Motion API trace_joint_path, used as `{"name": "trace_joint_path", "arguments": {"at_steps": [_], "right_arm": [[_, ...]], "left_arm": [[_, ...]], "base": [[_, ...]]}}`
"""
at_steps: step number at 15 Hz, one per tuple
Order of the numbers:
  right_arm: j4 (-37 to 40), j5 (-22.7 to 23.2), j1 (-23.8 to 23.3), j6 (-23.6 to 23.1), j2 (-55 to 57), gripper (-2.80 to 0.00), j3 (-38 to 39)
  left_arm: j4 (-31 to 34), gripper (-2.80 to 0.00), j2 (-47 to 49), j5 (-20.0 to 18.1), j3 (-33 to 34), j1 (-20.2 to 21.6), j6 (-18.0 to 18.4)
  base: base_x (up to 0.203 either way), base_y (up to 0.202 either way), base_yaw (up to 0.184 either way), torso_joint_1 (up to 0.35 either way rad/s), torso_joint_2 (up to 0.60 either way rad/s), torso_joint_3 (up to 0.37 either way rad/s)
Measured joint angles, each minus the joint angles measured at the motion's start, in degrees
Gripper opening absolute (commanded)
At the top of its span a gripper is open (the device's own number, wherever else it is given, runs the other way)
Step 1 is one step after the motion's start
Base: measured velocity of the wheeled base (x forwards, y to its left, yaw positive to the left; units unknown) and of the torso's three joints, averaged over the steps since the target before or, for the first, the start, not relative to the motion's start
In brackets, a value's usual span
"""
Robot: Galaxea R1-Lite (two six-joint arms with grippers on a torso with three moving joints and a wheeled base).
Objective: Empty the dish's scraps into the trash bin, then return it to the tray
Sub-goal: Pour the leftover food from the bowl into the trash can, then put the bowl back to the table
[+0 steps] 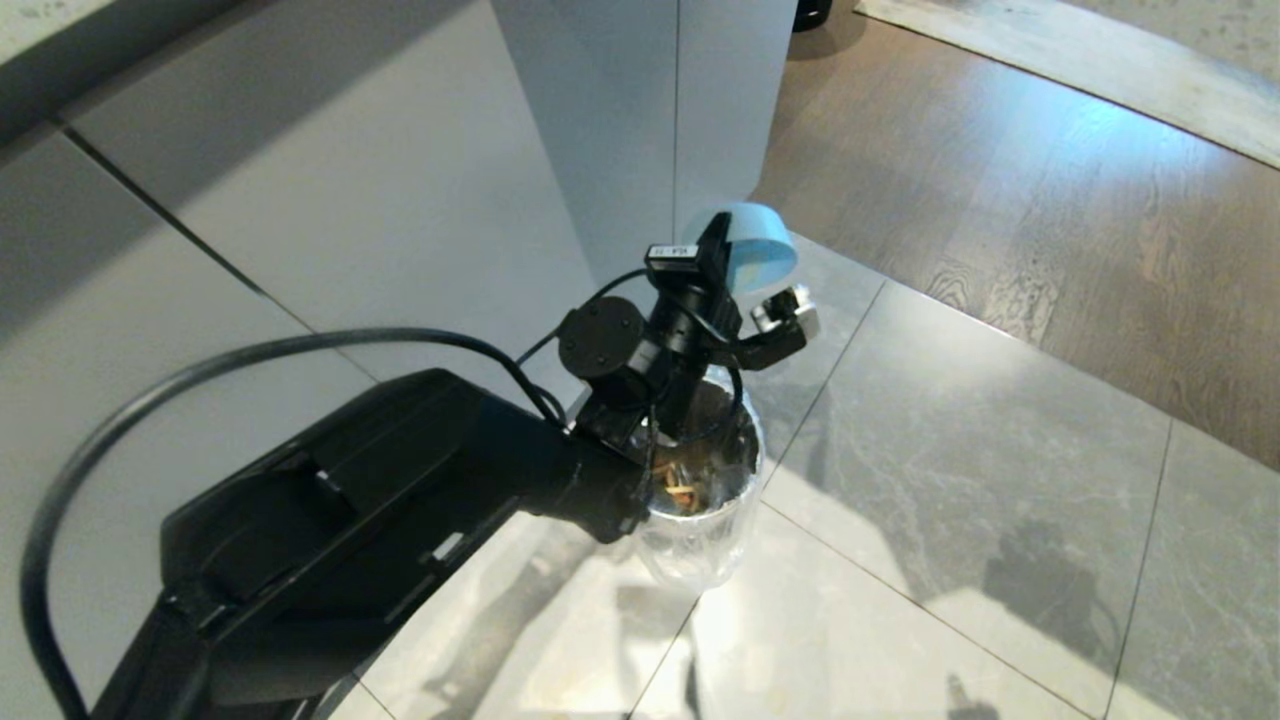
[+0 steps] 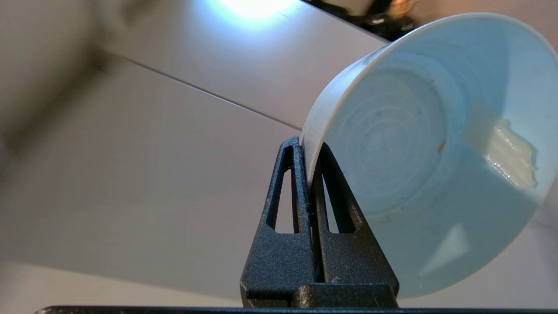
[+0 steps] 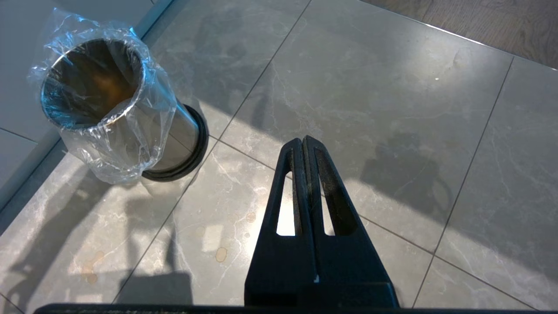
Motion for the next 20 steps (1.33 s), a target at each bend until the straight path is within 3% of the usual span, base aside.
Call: {"name": "trace_joint_path", "arguments": {"at_steps": [4, 7, 10, 15, 20], "right_arm": [[0.00, 0.00, 0.00, 0.00, 0.00, -2.80, 0.00], [-0.02, 0.00, -0.02, -0.02, 0.00, -2.80, 0.00], [-0.01, 0.01, 0.00, -0.01, 0.00, -2.80, 0.00], [0.00, -0.02, 0.00, 0.01, 0.00, -2.80, 0.00], [-0.02, -0.02, 0.00, 0.01, 0.00, -2.80, 0.00]], "left_arm": [[0.04, -2.80, -4.54, -0.60, 8.22, -2.91, 9.61], [0.08, -2.80, -4.92, -1.98, 16.95, -1.91, 16.95], [0.08, -2.80, -4.58, -5.49, 21.51, 0.06, 20.16], [0.08, -2.80, -7.97, -10.73, 17.97, 2.73, 25.21], [-0.07, -2.80, -16.62, -11.79, 12.67, 2.54, 27.85]], "base": [[0.000, 0.000, 0.000, 0.000, 0.00, 0.000], [0.000, 0.000, 0.000, 0.000, 0.00, 0.000], [0.000, 0.000, 0.000, 0.000, 0.00, 0.000], [0.000, 0.000, 0.000, 0.000, 0.00, 0.000], [0.000, 0.000, 0.000, 0.000, 0.00, 0.000]]}}
